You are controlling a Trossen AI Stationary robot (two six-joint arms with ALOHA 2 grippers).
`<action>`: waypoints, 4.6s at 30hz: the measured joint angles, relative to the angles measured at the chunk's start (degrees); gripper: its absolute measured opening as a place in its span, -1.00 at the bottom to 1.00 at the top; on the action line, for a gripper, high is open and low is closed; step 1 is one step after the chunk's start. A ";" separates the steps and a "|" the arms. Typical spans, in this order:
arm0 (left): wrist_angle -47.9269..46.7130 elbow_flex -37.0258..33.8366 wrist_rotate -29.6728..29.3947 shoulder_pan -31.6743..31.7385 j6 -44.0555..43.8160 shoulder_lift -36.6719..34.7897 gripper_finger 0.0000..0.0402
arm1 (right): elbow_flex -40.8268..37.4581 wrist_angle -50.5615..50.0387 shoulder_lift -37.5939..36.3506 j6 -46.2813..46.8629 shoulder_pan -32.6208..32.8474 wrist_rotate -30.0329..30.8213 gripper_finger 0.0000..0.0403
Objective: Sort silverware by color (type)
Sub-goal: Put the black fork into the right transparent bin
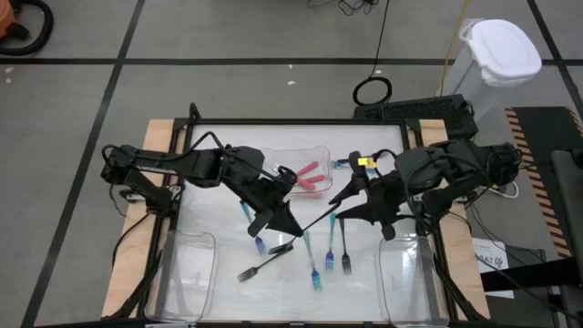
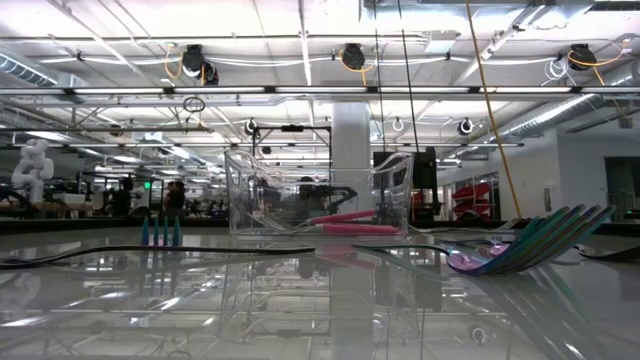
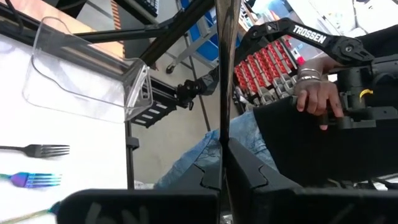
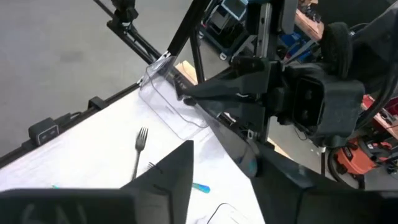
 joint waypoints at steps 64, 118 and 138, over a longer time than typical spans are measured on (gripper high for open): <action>-2.76 -0.02 -36.16 0.39 -4.43 -0.11 -0.13 | -0.02 -35.30 -7.67 41.36 16.98 -8.02 -0.98; -0.85 0.00 -16.95 -4.10 2.53 2.80 -0.13 | -43.65 -8.56 -7.41 162.12 27.04 -31.01 -0.96; -8.37 0.00 -19.09 -6.96 5.99 -0.34 -0.13 | -44.46 -7.95 -6.23 160.93 25.62 -27.78 -0.33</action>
